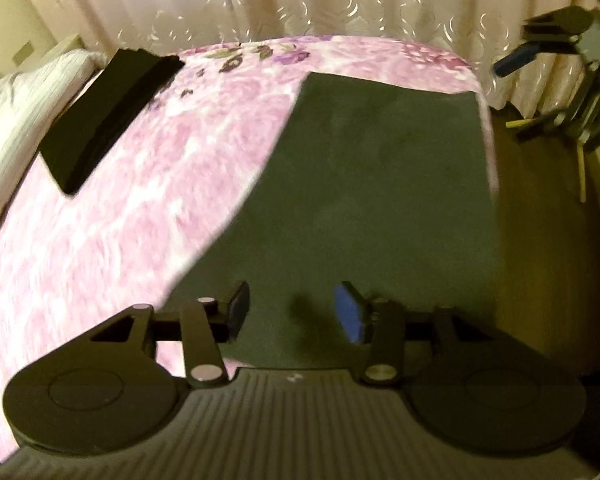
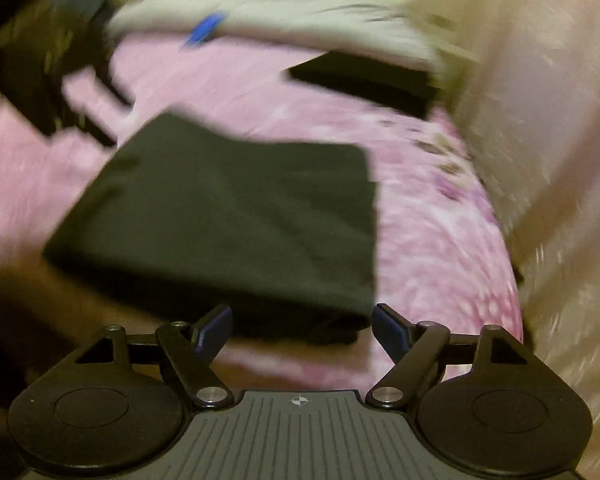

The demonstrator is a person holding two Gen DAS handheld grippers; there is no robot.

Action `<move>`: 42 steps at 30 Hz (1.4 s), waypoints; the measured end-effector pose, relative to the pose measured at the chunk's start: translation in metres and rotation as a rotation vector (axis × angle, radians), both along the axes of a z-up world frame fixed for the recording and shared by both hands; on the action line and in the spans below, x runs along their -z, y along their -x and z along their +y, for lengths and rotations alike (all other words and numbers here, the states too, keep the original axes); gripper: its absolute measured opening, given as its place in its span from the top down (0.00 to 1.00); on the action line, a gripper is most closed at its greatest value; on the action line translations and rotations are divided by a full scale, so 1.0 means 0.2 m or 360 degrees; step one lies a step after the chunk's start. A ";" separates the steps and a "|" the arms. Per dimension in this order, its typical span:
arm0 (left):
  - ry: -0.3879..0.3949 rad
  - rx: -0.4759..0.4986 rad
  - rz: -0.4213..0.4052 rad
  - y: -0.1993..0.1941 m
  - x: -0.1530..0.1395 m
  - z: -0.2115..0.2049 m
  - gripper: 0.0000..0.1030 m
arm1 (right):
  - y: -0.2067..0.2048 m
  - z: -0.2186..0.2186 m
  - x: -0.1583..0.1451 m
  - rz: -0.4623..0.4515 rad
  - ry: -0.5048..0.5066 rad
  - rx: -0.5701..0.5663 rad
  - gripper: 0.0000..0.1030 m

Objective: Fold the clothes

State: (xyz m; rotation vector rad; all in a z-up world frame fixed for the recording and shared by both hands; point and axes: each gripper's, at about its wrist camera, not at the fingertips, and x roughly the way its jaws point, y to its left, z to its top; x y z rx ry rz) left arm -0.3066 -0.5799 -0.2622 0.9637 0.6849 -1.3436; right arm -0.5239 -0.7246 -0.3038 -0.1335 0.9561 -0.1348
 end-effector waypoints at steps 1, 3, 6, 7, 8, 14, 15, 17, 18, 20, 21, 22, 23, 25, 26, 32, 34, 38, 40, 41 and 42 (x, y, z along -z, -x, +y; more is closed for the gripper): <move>-0.0003 0.0004 0.0009 0.05 0.00 0.04 0.47 | -0.02 0.03 0.02 0.0052 0.0024 -0.0046 0.23; -0.0019 0.0017 0.0028 0.15 0.01 0.10 0.37 | -0.06 0.05 0.06 0.0186 0.0013 -0.0047 0.23; -0.0048 0.0000 0.0056 0.24 0.03 0.16 0.30 | -0.11 0.05 0.07 0.0372 -0.0084 0.0042 0.23; -0.0057 -0.0011 0.0061 0.27 0.04 0.17 0.27 | -0.13 0.05 0.06 0.0414 -0.0137 0.0077 0.23; -0.0067 -0.0022 0.0066 0.29 0.04 0.18 0.20 | -0.14 0.04 0.05 0.0460 -0.0192 0.0109 0.23; -0.0044 -0.0067 0.0070 0.40 0.03 0.22 0.07 | -0.15 0.09 -0.05 0.0605 -0.0179 0.0125 0.23; -0.0036 -0.0073 0.0070 0.42 0.02 0.22 0.06 | -0.15 0.09 -0.07 0.0611 -0.0176 0.0112 0.23; -0.0030 -0.0091 0.0051 0.46 0.01 0.23 0.06 | -0.13 0.10 -0.10 0.0623 -0.0173 0.0069 0.23; -0.0030 -0.0104 0.0045 0.47 0.01 0.22 0.06 | -0.12 0.11 -0.10 0.0628 -0.0171 0.0042 0.23; -0.0027 -0.0141 0.0036 0.51 0.01 0.21 0.06 | -0.11 0.10 -0.11 0.0633 -0.0163 -0.0007 0.23; -0.0024 -0.0169 0.0033 0.52 0.00 0.20 0.06 | -0.10 0.08 -0.10 0.0630 -0.0169 -0.0029 0.23; -0.0023 -0.0199 0.0027 0.54 0.00 0.19 0.06 | -0.09 0.07 -0.10 0.0625 -0.0180 -0.0054 0.23; -0.0020 -0.0231 0.0018 0.56 0.00 0.18 0.06 | -0.08 0.05 -0.09 0.0620 -0.0191 -0.0081 0.23; -0.0018 -0.0311 -0.0013 0.61 0.01 0.17 0.06 | -0.06 0.03 -0.07 0.0607 -0.0200 -0.0142 0.23; -0.0021 -0.0350 -0.0031 0.64 0.01 0.16 0.06 | -0.05 0.02 -0.07 0.0594 -0.0180 -0.0184 0.23; -0.0035 -0.0582 -0.0109 0.81 0.01 0.13 0.06 | 0.02 -0.01 -0.07 0.0512 -0.0058 -0.0431 0.23; -0.0031 -0.0617 -0.0148 0.86 0.02 0.13 0.06 | 0.04 -0.02 -0.07 0.0484 -0.0017 -0.0513 0.23; -0.0019 -0.0607 -0.0268 0.92 0.06 0.14 0.06 | 0.09 0.03 -0.01 0.0344 0.0263 -0.0803 0.23; -0.0001 -0.0599 -0.0319 0.92 0.09 0.14 0.06 | 0.13 0.08 0.04 0.0244 0.0468 -0.0985 0.23; 0.0010 -0.0591 -0.0344 0.92 0.12 0.14 0.06 | 0.14 0.10 0.06 0.0196 0.0559 -0.1068 0.23; 0.0026 -0.0580 -0.0375 0.92 0.14 0.13 0.06 | 0.13 0.10 0.10 0.0161 0.0629 -0.1133 0.23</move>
